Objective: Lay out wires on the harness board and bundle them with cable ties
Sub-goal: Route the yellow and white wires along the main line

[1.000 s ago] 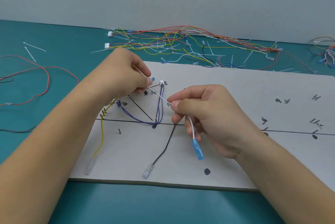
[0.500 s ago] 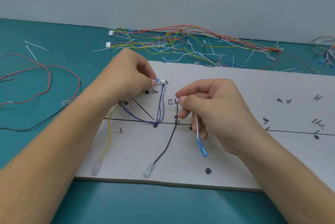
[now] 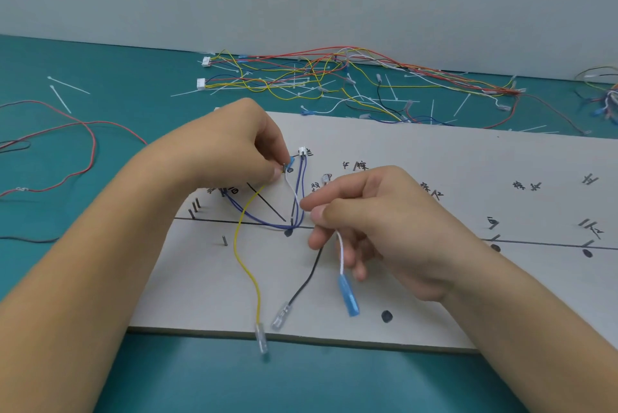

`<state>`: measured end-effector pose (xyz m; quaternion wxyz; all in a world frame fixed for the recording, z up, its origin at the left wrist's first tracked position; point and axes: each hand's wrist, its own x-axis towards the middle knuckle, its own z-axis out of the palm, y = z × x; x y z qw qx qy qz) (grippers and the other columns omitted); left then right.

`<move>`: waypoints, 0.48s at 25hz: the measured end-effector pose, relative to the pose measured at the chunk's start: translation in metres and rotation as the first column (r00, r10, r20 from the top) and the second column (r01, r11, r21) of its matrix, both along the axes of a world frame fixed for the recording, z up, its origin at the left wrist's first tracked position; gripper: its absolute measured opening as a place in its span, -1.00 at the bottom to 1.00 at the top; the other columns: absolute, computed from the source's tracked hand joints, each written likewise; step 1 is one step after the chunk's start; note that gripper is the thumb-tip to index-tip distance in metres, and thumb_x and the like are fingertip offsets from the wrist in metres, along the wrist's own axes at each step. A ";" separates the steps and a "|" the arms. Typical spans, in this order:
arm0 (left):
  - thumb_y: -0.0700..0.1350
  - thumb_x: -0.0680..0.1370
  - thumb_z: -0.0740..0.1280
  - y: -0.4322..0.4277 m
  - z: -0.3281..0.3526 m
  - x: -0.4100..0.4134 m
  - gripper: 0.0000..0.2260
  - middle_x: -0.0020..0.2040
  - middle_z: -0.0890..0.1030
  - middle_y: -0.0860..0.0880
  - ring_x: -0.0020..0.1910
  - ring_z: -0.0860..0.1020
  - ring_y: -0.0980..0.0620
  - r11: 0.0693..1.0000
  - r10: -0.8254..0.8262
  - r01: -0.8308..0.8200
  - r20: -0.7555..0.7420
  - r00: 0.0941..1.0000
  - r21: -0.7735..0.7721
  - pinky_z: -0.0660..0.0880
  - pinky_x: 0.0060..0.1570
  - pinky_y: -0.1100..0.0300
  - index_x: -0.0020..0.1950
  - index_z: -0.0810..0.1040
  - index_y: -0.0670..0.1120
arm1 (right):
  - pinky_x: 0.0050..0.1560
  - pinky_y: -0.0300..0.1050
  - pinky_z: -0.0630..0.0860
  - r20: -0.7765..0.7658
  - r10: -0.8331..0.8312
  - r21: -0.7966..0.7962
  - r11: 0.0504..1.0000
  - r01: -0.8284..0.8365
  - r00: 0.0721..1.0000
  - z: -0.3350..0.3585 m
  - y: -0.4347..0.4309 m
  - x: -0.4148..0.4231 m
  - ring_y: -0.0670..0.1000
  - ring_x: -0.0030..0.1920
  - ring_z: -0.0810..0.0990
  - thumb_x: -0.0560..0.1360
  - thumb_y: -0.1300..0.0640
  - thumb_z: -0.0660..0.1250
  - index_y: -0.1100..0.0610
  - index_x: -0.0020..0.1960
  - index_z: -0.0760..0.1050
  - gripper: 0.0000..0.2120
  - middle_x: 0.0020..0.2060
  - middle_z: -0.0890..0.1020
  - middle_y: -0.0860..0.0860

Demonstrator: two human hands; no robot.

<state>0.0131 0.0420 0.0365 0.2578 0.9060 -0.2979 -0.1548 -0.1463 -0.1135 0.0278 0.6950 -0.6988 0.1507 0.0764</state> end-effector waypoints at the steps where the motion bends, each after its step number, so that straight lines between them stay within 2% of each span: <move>1: -0.10 0.45 0.54 0.001 0.001 0.000 -0.91 -0.27 0.72 0.15 -0.29 0.68 0.11 1.000 -0.017 0.017 -0.010 1.000 0.002 0.55 -0.36 0.22 -0.13 0.73 0.09 | -0.58 -0.24 0.42 -0.010 0.009 0.041 0.999 -0.009 1.000 0.000 0.001 0.000 -0.01 -0.59 0.47 0.53 0.38 0.36 0.35 0.03 0.62 -0.90 -0.34 0.69 0.21; 4: -0.09 0.41 0.60 0.002 0.002 -0.001 -0.87 -0.24 0.73 0.14 -0.21 0.71 0.05 1.000 -0.022 0.022 -0.046 0.999 -0.015 0.69 -0.09 -0.05 -0.10 0.72 0.06 | -0.54 -0.21 0.47 -0.038 0.039 0.103 0.994 -0.035 0.998 -0.001 0.004 -0.002 0.02 -0.53 0.50 0.54 0.37 0.37 0.36 0.08 0.59 -0.87 -0.30 0.70 0.23; 6: -0.11 0.41 0.60 0.001 0.001 -0.001 -0.86 -0.26 0.73 0.13 -0.22 0.72 0.07 1.000 -0.017 0.016 -0.051 0.999 -0.018 0.68 0.00 -0.10 -0.10 0.71 0.04 | -0.52 -0.20 0.49 -0.037 0.050 0.104 0.994 -0.046 0.998 -0.001 0.005 -0.002 0.03 -0.52 0.51 0.54 0.37 0.37 0.35 0.10 0.58 -0.86 -0.28 0.70 0.24; 9: -0.12 0.43 0.58 -0.001 0.000 -0.002 -0.87 -0.27 0.73 0.14 -0.23 0.72 0.05 1.000 -0.017 0.018 -0.024 1.000 0.006 0.68 -0.05 -0.04 -0.10 0.69 0.04 | -0.52 -0.19 0.50 -0.029 0.053 0.098 0.994 -0.050 0.998 0.001 0.004 -0.002 0.03 -0.51 0.52 0.54 0.36 0.38 0.35 0.10 0.58 -0.85 -0.25 0.71 0.25; 12: -0.11 0.45 0.56 -0.001 0.001 -0.002 -0.89 -0.26 0.72 0.17 -0.20 0.72 0.02 1.000 -0.008 0.008 -0.011 1.000 0.022 0.60 -0.31 0.12 -0.10 0.69 0.06 | -0.50 -0.19 0.52 -0.019 0.063 0.114 0.992 -0.061 0.998 0.001 0.004 -0.002 0.03 -0.51 0.54 0.54 0.35 0.38 0.36 0.11 0.57 -0.84 -0.21 0.72 0.26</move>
